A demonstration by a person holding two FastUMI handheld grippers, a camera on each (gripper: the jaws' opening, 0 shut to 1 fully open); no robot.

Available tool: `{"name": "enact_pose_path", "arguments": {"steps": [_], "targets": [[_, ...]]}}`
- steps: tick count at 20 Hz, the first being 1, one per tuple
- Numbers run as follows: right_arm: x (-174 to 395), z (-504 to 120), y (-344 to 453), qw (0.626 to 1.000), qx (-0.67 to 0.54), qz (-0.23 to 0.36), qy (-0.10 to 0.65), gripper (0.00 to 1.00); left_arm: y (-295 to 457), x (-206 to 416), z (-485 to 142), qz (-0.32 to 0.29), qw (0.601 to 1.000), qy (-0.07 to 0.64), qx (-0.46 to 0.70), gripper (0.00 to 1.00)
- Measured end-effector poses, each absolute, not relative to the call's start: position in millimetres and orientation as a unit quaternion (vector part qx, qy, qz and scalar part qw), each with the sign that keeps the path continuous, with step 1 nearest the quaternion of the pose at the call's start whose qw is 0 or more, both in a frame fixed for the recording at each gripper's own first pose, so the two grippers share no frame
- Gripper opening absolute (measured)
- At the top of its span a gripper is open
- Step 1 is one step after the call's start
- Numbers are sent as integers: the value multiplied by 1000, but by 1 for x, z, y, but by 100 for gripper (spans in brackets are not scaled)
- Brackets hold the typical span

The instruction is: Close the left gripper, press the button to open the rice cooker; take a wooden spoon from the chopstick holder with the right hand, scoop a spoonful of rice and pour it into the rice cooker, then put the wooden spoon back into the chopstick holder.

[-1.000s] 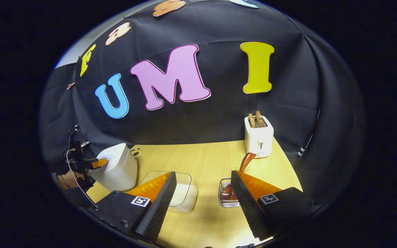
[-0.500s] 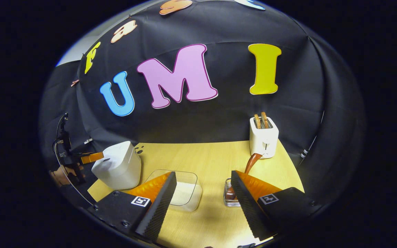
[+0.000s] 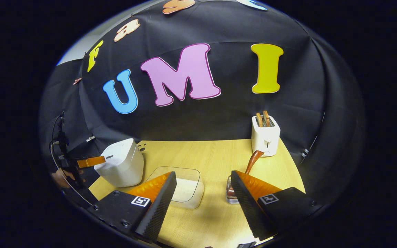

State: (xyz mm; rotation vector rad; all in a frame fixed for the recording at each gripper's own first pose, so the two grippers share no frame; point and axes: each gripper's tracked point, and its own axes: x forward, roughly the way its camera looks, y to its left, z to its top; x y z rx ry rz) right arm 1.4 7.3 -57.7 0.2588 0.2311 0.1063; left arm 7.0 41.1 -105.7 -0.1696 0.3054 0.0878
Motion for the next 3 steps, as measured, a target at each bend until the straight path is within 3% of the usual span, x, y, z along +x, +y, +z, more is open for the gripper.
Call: {"name": "enact_pose_path", "arguments": {"steps": [3], "targets": [[-1,-57,9,983,132,58,114,99,33,11,-99,37,985,143,-94,95]]}}
